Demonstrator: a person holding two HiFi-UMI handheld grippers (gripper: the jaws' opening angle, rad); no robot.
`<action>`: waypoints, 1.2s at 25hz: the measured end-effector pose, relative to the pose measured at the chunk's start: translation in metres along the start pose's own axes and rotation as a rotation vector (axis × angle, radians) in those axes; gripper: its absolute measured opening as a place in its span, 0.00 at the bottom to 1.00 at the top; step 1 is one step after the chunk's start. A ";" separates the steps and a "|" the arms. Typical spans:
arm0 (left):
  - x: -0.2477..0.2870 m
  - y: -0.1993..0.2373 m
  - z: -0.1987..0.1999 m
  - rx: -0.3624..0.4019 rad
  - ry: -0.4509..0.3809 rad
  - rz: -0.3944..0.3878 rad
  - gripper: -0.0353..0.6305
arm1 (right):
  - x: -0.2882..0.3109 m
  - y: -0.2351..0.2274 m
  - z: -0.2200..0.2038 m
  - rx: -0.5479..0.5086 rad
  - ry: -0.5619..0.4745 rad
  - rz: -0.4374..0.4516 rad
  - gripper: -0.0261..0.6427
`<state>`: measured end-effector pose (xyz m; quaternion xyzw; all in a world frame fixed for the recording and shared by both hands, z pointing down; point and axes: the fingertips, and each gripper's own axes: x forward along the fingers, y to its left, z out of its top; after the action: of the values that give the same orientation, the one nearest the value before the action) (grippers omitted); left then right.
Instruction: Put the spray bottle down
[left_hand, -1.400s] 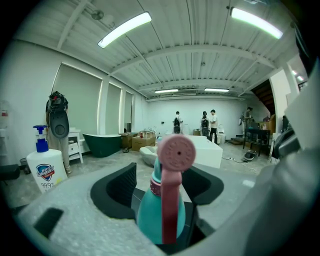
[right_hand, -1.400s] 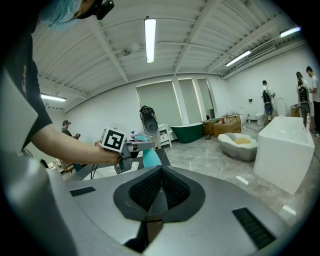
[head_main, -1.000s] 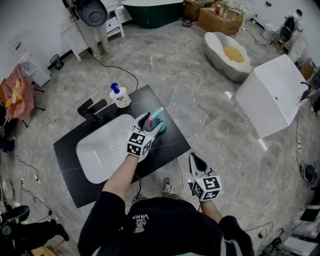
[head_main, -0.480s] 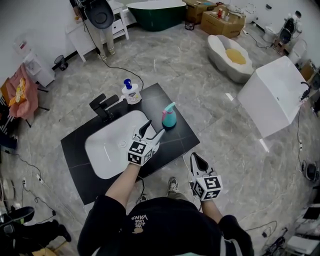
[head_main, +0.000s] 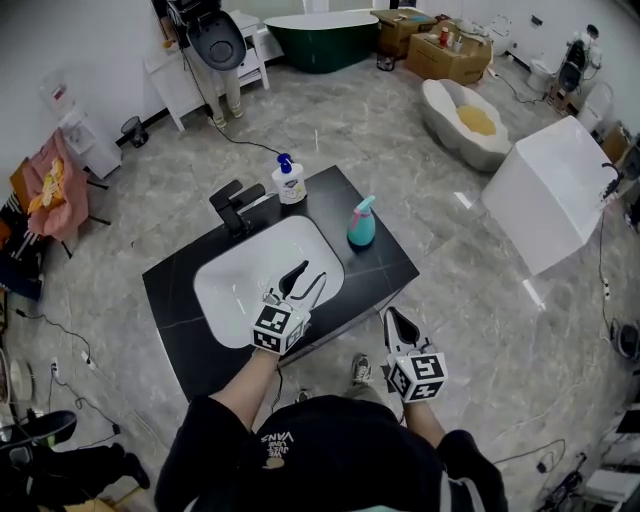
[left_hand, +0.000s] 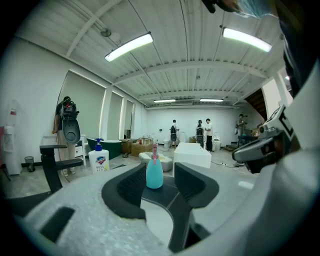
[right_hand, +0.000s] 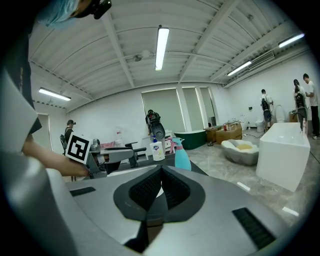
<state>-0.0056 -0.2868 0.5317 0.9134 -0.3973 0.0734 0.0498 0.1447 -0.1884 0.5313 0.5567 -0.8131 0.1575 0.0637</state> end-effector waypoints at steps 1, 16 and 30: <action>-0.010 -0.001 -0.002 0.005 0.000 -0.003 0.33 | -0.002 0.007 -0.001 -0.001 -0.004 -0.001 0.04; -0.124 -0.008 -0.016 -0.011 -0.013 -0.039 0.12 | -0.021 0.093 -0.018 -0.002 -0.047 -0.035 0.04; -0.186 -0.016 -0.020 -0.028 -0.039 -0.078 0.08 | -0.034 0.142 -0.032 -0.032 -0.033 -0.063 0.04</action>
<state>-0.1214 -0.1394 0.5185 0.9286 -0.3635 0.0480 0.0576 0.0234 -0.1004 0.5256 0.5834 -0.7986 0.1330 0.0643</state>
